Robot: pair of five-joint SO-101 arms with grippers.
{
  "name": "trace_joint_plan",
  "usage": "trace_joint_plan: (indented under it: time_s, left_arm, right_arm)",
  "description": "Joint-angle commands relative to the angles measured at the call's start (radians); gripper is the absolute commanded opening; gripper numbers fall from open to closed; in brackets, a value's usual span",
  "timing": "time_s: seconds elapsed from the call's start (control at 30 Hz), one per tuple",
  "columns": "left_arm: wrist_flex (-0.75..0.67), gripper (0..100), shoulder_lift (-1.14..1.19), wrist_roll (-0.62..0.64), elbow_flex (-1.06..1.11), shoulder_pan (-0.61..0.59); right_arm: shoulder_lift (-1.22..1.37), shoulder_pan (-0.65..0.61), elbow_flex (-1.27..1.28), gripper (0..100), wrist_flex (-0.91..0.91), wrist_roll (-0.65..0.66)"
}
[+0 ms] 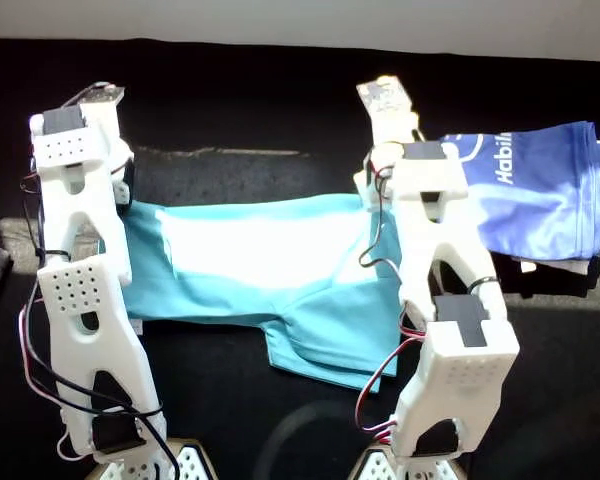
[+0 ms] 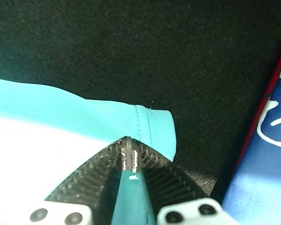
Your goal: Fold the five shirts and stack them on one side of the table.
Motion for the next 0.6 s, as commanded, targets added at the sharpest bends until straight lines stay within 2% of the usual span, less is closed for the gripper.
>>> trace_joint_plan:
  time_s: [0.0,0.13,0.23,0.37,0.57]
  left_arm:
    - [0.087,1,-0.019,-0.002,-0.143,0.018]
    - [0.091,1,-0.051,-0.002,-0.134,0.015]
    - [0.091,1,-0.136,0.000,-0.033,0.013]
    - [0.091,1,-0.344,0.034,0.229,0.012]
    - [0.084,2,-0.725,0.069,0.768,-0.012]
  right_arm:
    - [-0.012,0.002,-0.061,0.7,0.025,-0.015]
    - [-0.096,0.002,-0.036,0.7,0.027,-0.021]
    - [-0.202,-0.005,0.010,0.7,0.031,-0.021]
    - [-0.372,-0.028,0.111,0.7,0.035,-0.017]
    - [-0.601,-0.064,0.277,0.7,0.076,-0.015]
